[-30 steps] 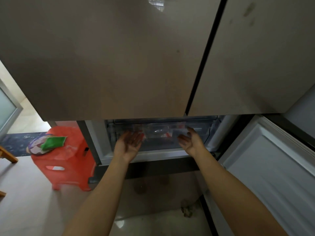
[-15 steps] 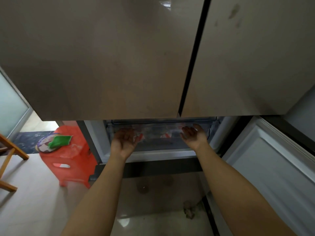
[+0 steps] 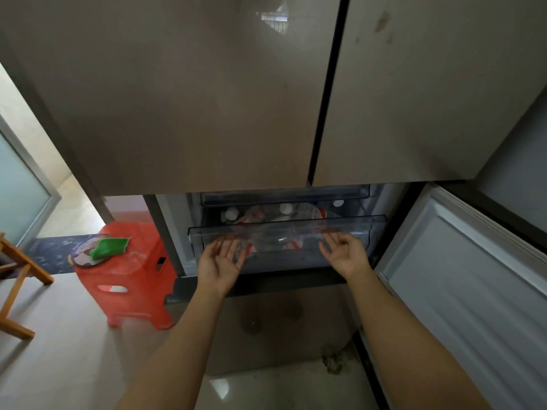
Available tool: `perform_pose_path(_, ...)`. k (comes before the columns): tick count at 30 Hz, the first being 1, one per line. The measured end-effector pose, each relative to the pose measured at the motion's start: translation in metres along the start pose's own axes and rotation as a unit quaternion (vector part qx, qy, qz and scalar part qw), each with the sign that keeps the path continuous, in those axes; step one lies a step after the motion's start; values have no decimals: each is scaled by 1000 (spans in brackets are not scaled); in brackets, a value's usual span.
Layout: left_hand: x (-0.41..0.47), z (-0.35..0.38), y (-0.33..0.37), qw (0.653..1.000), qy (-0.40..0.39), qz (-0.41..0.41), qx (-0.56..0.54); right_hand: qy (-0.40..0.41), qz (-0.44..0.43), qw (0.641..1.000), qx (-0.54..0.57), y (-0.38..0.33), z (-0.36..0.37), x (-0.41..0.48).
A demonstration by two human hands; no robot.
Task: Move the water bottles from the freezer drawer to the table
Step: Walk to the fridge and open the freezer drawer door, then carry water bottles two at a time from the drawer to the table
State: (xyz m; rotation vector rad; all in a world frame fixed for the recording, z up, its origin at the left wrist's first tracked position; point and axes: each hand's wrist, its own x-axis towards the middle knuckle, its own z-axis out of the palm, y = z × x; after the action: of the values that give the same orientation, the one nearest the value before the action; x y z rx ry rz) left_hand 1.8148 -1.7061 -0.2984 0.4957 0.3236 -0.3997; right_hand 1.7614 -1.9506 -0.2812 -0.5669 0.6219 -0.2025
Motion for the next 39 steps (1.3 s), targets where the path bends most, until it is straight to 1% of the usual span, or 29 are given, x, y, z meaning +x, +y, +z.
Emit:
perform_pose_path(5,-24,-13,-7,1000,-2,-3,1,10,-10,1000,3,9,-15,-24)
perform_pose_path(11,-73,-25,-22,1000,-9,15,12,-13,-11,1000,2,18,-43,-64)
perform_pose_path(16,-124,-49,-46,999,-1,41,6,-34,11,999,-7,28,-87,-109)
perform_pose_path(20,-160,-59,-55,999,-13,53,1,-41,27,999,-11,35,-106,-143)
perform_pose_path(23,-179,-60,-61,998,24,56,16,-41,25,999,-9,36,-110,-163)
perform_pose_path(25,-185,-58,-64,998,45,49,19,-34,21,999,-6,33,-111,-169)
perform_pose_path(29,-192,-63,-72,998,45,35,14,-26,28,999,-18,31,-119,-173)
perform_pose_path(31,-190,-59,-69,999,39,32,10,-34,29,999,-18,31,-118,-169)
perform_pose_path(36,-194,-55,-65,999,19,38,-14,-14,31,999,-18,27,-117,-161)
perform_pose_path(39,-192,-55,-66,998,45,41,-12,-10,41,999,-11,29,-119,-159)
